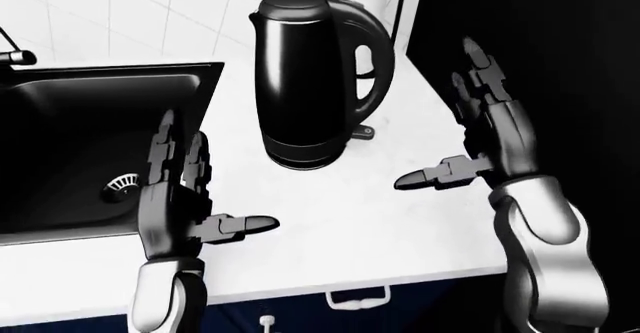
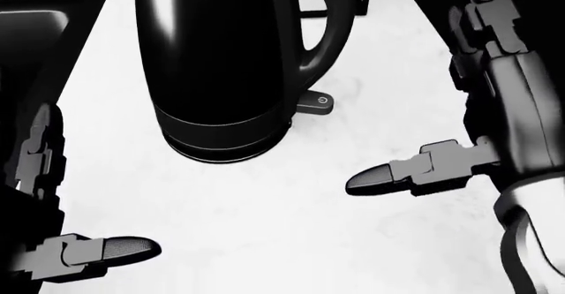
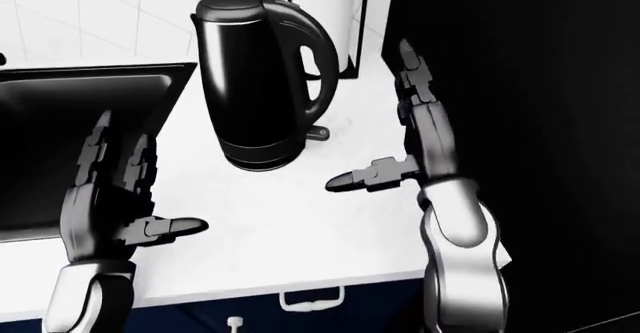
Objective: Press down the lever to turn on the electric kettle.
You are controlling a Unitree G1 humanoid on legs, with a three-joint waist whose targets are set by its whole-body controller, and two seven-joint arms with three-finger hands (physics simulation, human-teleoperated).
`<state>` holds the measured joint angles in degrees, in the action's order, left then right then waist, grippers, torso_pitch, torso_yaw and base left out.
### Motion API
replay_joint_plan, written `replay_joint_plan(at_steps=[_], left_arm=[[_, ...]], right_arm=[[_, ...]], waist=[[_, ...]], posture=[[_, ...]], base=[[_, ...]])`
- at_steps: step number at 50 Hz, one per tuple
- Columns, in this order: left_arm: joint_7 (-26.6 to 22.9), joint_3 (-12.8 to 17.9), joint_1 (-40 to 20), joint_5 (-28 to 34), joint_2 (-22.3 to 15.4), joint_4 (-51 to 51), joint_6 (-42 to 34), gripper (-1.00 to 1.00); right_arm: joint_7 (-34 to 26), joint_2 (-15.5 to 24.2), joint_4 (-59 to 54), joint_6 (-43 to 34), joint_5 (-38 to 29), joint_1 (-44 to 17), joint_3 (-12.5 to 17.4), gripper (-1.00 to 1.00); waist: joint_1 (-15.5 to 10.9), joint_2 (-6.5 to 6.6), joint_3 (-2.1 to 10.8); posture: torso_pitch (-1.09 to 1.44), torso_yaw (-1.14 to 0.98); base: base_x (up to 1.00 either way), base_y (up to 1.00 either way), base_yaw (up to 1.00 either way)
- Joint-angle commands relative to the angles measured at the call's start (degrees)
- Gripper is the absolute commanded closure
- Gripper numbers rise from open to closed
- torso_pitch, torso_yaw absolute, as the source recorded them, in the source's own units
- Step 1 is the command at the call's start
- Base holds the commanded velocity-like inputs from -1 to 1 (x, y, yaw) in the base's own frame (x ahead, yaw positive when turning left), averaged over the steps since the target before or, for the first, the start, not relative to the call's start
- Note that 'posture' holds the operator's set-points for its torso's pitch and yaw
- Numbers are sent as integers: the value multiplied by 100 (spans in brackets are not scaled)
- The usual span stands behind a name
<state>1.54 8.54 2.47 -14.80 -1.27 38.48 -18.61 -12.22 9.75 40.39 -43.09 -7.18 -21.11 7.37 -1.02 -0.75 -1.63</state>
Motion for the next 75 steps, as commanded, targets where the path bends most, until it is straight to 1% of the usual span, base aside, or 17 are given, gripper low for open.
replay_joint_plan(at_steps=[1,4,8,16,23,27,35,39,40,41,48,54,64,68,75], left_arm=[[-12,4,-113,-26,-20,206,132,-100],[-14,-2,-101,-24,-19,220,138,-100],[-11,-3,-104,-30,-19,237,123,-100],[-14,-25,-96,-10,-13,241,133,-100],[17,17,-148,-69,-30,281,62,-100],[14,6,-132,-64,-29,283,75,-100],[24,21,-152,-73,-28,242,106,-100],[32,29,-158,-86,-36,261,89,-100],[33,39,-168,-91,-40,252,87,-100],[40,52,-177,-103,-44,259,74,-100],[46,54,-169,-116,-46,283,69,-100],[56,80,-181,-146,-52,322,35,-100],[53,83,-188,-149,-58,290,62,-100],[42,78,-176,-145,-56,275,89,-100],[22,75,-143,-157,-44,265,116,-100]], right_arm=[[-9,162,151,-252,-105,-348,63,-100],[-113,320,27,-661,-76,-744,132,-100],[-193,484,-119,-995,-58,-1197,146,-100],[-273,640,-556,-1053,2,-1633,149,-100],[-409,782,-1583,-708,62,-2139,101,-100],[-491,828,-1947,-602,42,-2353,59,-100],[-594,805,-2646,-313,-22,-2692,-13,-100],[-625,794,-2960,-135,-59,-2771,-22,-100],[-599,700,-2980,-83,72,-2773,54,-100],[-583,722,-3023,-45,0,-2738,-48,-100],[-586,736,-3183,120,-14,-2606,5,-100],[-587,785,-3732,214,-79,-2916,-42,-100],[-601,778,-4288,470,-158,-3083,-74,-100],[-587,741,-4633,761,-243,-3108,-112,-100],[-414,633,-5491,1333,-209,-3540,-134,-100]], waist=[[-1,3,92],[-6,4,92],[1,9,100],[18,44,99],[54,80,110],[65,92,124],[69,98,136],[65,96,141],[62,94,143],[58,94,144],[30,76,139],[21,66,128],[0,46,100],[-2,41,91],[3,49,87]], posture=[[0,0],[0,0],[0,0],[0,0],[0,0],[0,0],[0,0],[0,0],[0,0],[0,0],[0,0],[0,0],[0,0],[0,0],[0,0]], base=[[0,0,0],[0,0,0],[0,0,0],[0,0,0],[0,0,0],[0,0,0],[0,0,0],[0,0,0],[0,0,0],[0,0,0],[0,0,0],[0,0,0],[0,0,0],[0,0,0],[0,0,0]])
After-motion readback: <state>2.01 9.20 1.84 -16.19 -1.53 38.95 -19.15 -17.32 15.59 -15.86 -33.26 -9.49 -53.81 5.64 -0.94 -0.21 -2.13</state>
